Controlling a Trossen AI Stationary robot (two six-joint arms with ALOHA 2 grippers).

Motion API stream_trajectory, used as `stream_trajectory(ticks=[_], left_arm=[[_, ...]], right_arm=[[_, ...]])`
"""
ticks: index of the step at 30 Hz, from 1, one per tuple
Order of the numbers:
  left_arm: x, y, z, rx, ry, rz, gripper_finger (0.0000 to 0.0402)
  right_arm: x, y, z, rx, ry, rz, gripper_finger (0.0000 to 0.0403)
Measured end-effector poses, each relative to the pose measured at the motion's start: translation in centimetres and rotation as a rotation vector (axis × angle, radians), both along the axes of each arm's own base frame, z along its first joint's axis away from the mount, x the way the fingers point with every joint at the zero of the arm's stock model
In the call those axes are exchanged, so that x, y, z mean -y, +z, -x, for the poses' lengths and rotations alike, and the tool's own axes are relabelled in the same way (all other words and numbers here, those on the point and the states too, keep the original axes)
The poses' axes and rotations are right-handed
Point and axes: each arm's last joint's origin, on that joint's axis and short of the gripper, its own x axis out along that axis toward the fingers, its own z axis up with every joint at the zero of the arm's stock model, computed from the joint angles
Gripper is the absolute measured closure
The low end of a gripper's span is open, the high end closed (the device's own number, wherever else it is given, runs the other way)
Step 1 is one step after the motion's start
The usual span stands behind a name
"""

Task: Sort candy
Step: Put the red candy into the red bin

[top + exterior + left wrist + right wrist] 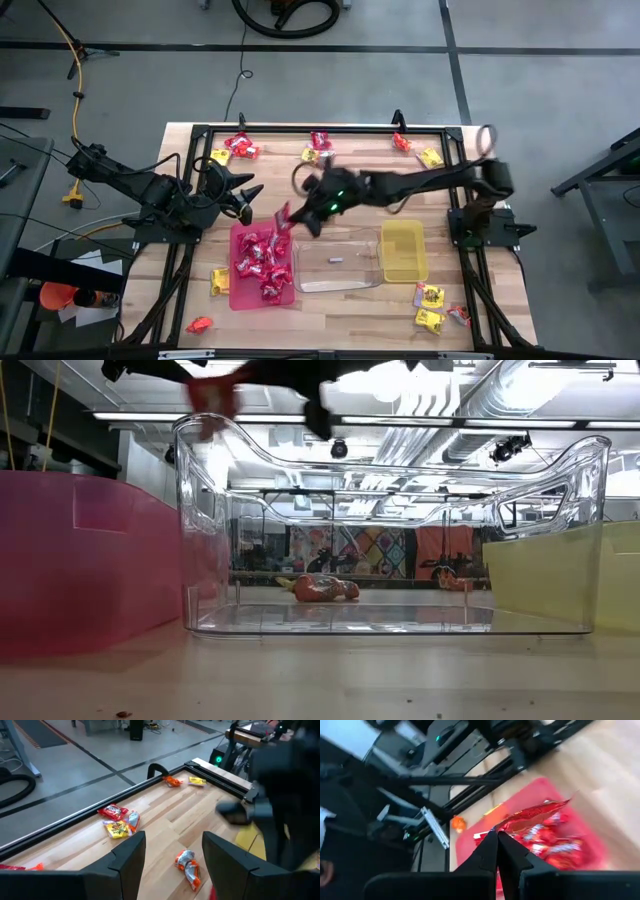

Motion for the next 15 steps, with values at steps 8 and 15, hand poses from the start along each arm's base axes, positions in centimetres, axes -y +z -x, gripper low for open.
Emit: stream_trajectory(ticks=[8, 15], left_arm=[[0.0, 0.0, 0.0, 0.0, 0.001, -0.001, 0.0218], [0.0, 0.0, 0.0, 0.006, 0.004, 0.006, 0.0218]], right_arm=[[-2.8, -4.1, -5.3, 0.024, 0.119, -0.016, 0.0402], [-3.0, -4.7, -6.9, -0.039, 0.136, -0.015, 0.0379]])
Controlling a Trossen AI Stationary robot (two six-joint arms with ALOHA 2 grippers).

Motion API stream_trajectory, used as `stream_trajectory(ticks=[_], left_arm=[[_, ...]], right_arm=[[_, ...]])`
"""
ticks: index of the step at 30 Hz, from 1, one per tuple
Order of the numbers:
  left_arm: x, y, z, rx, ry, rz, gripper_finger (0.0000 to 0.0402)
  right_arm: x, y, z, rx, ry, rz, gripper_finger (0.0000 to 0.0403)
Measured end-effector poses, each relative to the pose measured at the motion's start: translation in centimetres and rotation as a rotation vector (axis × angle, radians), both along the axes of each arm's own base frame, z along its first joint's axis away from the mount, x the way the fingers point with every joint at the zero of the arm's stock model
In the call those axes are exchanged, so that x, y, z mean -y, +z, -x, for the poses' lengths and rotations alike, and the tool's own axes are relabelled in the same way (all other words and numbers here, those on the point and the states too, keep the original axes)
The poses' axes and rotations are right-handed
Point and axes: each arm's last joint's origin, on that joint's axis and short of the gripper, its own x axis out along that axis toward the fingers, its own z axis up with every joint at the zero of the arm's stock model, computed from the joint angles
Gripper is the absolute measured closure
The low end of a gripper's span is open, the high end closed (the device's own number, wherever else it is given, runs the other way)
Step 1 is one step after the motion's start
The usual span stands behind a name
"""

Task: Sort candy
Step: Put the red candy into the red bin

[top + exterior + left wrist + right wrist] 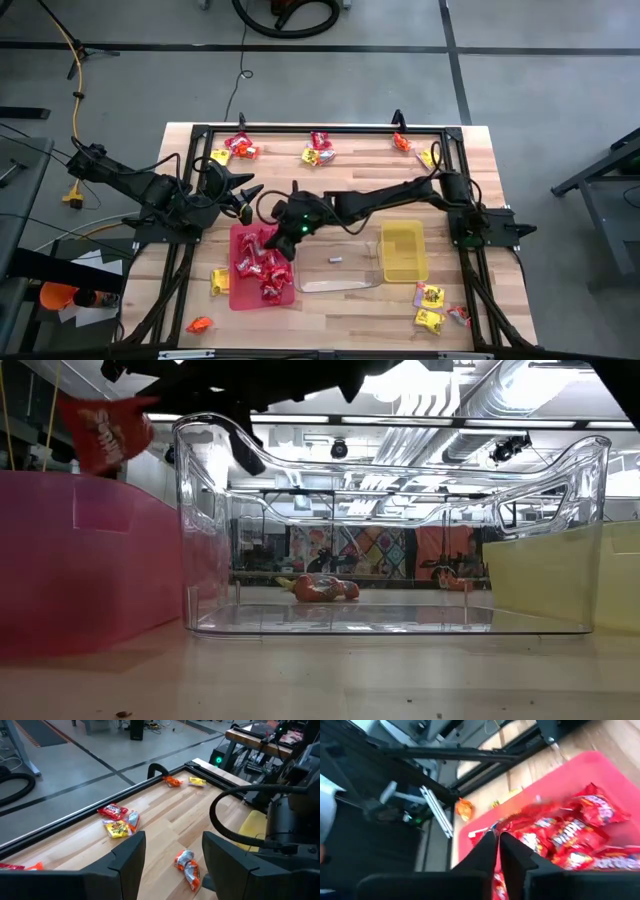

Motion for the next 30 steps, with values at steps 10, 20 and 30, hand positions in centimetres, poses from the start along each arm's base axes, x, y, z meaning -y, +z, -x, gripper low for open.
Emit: stream_trajectory(ticks=[10, 20, 30], left_arm=[[0.0, 0.0, 0.0, -0.016, -0.009, -0.02, 0.0218], [0.0, 0.0, 0.0, -0.021, -0.024, -0.011, 0.0218], [0.4, -0.2, -0.1, -0.051, -0.143, 0.076, 0.0218]], right_arm=[[0.1, 2.2, 0.2, -0.055, 0.06, 0.134, 0.0221], [0.7, 5.3, 1.0, -0.073, 0.16, 0.222, 0.0192], [4.4, 8.7, 8.2, -0.459, 0.085, 0.528, 0.0192]])
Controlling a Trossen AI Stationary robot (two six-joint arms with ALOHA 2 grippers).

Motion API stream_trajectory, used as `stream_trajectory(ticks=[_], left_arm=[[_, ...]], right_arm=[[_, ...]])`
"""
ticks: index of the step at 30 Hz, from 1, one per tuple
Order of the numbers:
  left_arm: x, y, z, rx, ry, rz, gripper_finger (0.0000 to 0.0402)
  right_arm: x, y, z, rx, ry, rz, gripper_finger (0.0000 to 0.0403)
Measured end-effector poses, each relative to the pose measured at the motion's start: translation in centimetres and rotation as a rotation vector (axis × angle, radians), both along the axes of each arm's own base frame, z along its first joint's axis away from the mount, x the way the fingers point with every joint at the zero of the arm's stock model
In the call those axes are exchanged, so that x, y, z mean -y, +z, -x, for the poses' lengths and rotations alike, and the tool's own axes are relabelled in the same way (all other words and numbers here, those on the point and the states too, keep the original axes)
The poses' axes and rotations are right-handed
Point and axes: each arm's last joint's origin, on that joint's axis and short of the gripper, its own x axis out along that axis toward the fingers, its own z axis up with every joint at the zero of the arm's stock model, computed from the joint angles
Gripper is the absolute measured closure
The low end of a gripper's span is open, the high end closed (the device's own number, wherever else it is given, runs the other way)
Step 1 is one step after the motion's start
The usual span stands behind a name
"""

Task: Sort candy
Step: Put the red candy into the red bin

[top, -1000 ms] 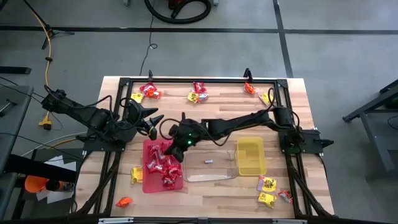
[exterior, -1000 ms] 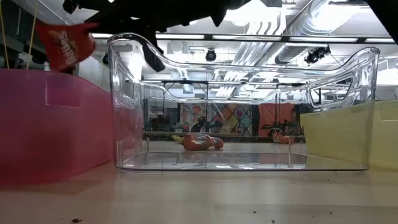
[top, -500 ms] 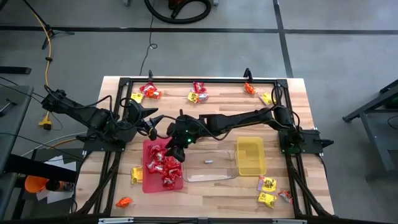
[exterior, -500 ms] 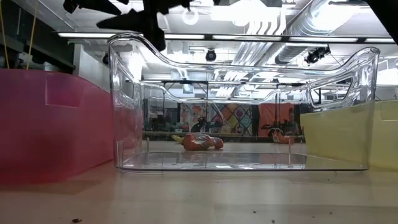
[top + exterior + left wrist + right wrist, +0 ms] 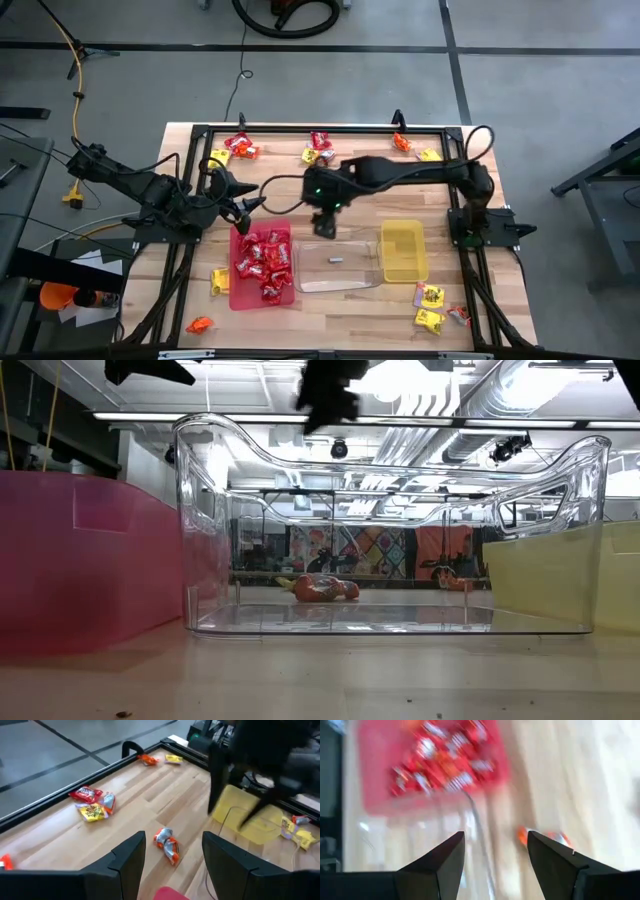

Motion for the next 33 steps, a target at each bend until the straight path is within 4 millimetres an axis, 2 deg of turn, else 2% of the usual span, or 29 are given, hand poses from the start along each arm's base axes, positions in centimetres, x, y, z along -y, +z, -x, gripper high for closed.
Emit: stream_trajectory(ticks=[5, 10, 14, 17, 21, 24, 26, 29, 33], left_arm=[[-0.9, 0.4, -0.8, 0.045, 0.01, 0.06, 0.0218], [-3.4, 0.1, -2.8, 0.06, 0.052, 0.187, 0.0218], [-5.5, -0.6, -4.3, 0.054, 0.099, 0.236, 0.0218], [-6.7, -0.9, -5.5, 0.081, 0.117, 0.257, 0.0218], [-8.2, -1.4, -6.7, 0.088, 0.16, 0.239, 0.0218], [-10.0, -1.8, -7.2, 0.108, 0.251, 0.277, 0.0218], [-11.6, -1.8, -7.4, 0.087, 0.315, 0.308, 0.0218], [-14.5, -0.9, -7.3, -0.033, 0.398, 0.289, 0.0218], [-20.0, -1.0, -6.1, -0.32, 0.569, 0.222, 0.0218]], right_arm=[[0.9, 1.3, 2.7, -0.118, -0.045, 0.064, 0.0192], [1.6, 2.1, 4.3, -0.171, -0.023, 0.168, 0.0192], [4.0, 2.6, 5.8, -0.232, -0.024, 0.218, 0.0192], [6.3, 2.8, 8.1, -0.198, -0.057, 0.217, 0.0192], [8.8, 1.0, 12.9, -0.066, -0.184, 0.147, 0.0192], [9.4, -1.1, 16.6, 0.014, -0.275, 0.079, 0.0192], [9.5, -2.4, 18.4, 0.071, -0.32, 0.024, 0.0192], [9.4, -3.8, 20.1, 0.151, -0.34, -0.035, 0.0192], [9.3, -5.1, 20.7, 0.183, -0.386, -0.107, 0.0192]])
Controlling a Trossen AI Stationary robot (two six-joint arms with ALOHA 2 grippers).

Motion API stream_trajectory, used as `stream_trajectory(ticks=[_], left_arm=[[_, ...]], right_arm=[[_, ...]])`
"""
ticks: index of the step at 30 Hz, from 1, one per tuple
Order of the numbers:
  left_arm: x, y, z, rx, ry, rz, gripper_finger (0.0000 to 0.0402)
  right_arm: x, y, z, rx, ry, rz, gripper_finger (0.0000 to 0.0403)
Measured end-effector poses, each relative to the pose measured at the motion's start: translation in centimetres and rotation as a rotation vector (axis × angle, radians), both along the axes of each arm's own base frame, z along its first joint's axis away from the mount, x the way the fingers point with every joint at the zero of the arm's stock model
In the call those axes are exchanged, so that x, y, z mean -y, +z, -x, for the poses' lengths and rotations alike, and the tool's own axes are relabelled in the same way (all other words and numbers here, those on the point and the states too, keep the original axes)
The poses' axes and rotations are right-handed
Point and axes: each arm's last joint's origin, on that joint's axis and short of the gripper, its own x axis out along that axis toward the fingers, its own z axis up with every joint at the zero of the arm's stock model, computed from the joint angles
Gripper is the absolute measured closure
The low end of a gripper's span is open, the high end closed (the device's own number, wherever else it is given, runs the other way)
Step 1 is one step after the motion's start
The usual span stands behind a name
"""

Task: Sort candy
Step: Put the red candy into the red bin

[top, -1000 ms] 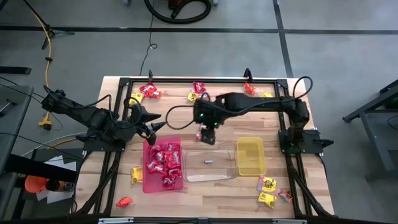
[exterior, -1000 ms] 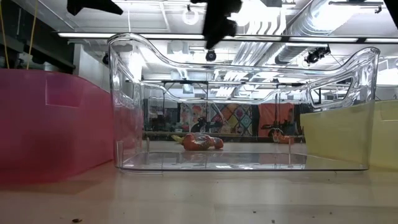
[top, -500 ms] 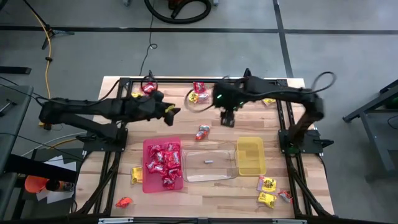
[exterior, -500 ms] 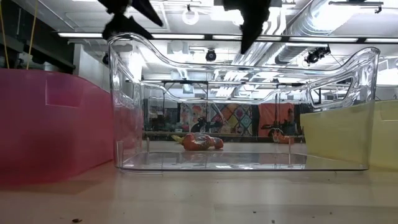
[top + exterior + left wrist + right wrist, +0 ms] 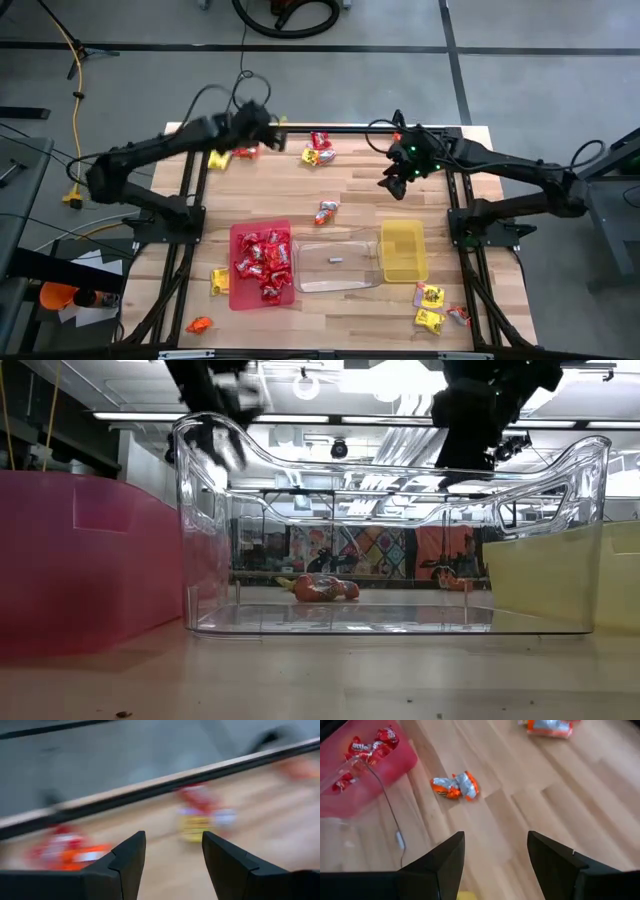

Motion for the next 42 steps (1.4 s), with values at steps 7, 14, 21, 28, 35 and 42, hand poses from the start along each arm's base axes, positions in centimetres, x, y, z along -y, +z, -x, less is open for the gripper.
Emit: stream_trajectory(ticks=[7, 14, 21, 28, 35, 42], left_arm=[[-9.7, -5.5, 4.5, -0.198, 0.182, 0.313, 0.0218], [-14.0, -10.2, 7.3, -0.258, 0.31, 0.475, 0.0218], [-15.2, -13.2, 7.4, -0.323, 0.31, 0.541, 0.0218], [-15.9, -16.4, 7.5, -0.355, 0.312, 0.645, 0.0218], [-16.3, -17.3, 7.3, -0.372, 0.306, 0.642, 0.0218], [-16.4, -17.3, 7.3, -0.394, 0.281, 0.631, 0.0262]], right_arm=[[-0.1, -0.8, -0.2, -0.009, -0.035, -0.052, 0.0192], [0.2, -0.1, -1.0, 0.094, -0.079, -0.054, 0.0192], [0.4, 0.4, -1.4, 0.161, -0.129, -0.046, 0.0192], [0.5, 0.4, -1.4, 0.164, -0.171, -0.055, 0.0192], [0.5, 0.4, -1.4, 0.165, -0.188, -0.069, 0.0192], [0.5, 0.4, -1.4, 0.167, -0.204, -0.087, 0.0192]])
